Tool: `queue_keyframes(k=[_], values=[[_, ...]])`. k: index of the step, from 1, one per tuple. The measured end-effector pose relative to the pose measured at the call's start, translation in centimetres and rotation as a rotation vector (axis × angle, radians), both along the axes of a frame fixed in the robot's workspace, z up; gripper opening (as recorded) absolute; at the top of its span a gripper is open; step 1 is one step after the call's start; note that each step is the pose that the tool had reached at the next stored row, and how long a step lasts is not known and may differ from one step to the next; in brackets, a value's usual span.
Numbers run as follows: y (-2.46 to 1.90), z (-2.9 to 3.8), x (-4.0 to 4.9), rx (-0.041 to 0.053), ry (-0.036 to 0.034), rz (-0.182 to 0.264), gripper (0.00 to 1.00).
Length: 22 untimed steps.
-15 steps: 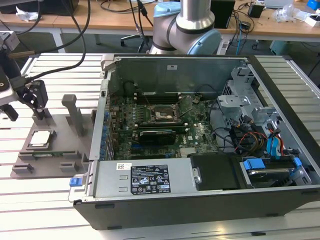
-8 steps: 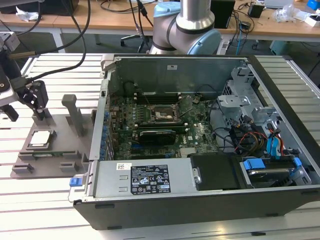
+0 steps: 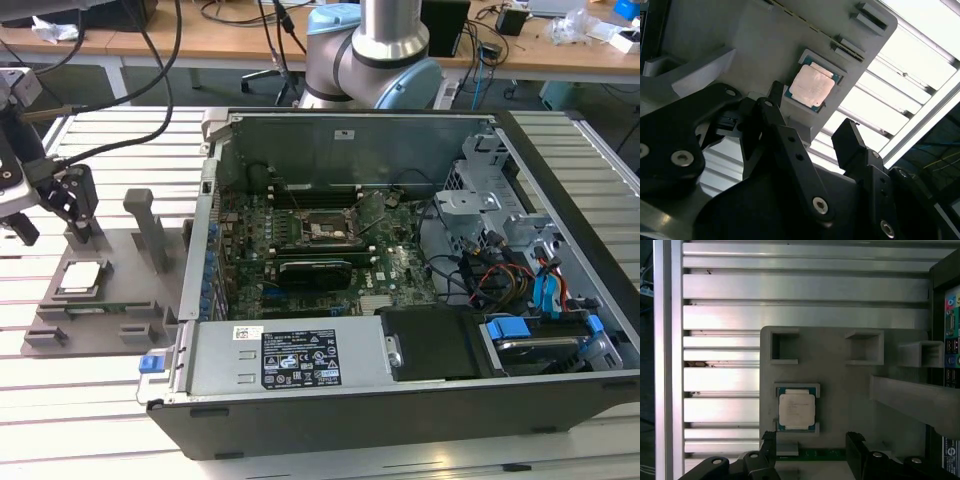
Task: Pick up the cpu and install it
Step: 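Pick up the cpu and move it towards the insertion slot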
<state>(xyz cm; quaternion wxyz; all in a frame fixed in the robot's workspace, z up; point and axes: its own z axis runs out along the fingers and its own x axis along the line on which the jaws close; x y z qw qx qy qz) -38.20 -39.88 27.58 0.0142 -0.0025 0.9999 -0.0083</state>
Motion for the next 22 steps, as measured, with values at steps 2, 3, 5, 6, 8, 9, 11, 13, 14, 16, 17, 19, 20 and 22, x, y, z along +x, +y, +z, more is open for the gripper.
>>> queue_keyframes(k=[2, 3, 5, 6, 8, 9, 11, 13, 14, 16, 17, 19, 20, 22], values=[[0.00, -0.43, 0.00, -0.0008, 0.0001, 0.000, 0.66], [0.00, -0.57, 0.00, -0.0010, 0.0001, 0.000, 0.66], [0.00, -1.11, 0.05, -0.0115, 0.0008, 0.024, 0.66], [0.00, -1.25, 0.07, -0.0128, 0.0009, 0.042, 0.66], [0.00, -1.54, 0.09, -0.0136, 0.0006, 0.082, 0.66], [0.00, -1.64, 0.09, -0.0136, 0.0006, 0.083, 0.66], [0.00, -1.92, 0.09, -0.0135, 0.0007, 0.084, 0.66], [0.00, -2.32, 0.08, -0.0136, 0.0007, 0.084, 0.66], [0.00, -2.46, 0.07, -0.0135, 0.0006, 0.084, 0.66], [0.00, -2.77, 0.06, -0.0132, 0.0086, 0.078, 0.66], [0.00, -2.83, 0.06, -0.0129, 0.0158, 0.075, 0.66], [0.01, -2.99, 0.05, -0.0126, 0.0238, 0.062, 0.66], [0.01, -3.05, 0.05, -0.0124, 0.0238, 0.054, 0.66], [0.00, -3.23, 0.05, -0.0121, 0.0239, 0.027, 0.66]])
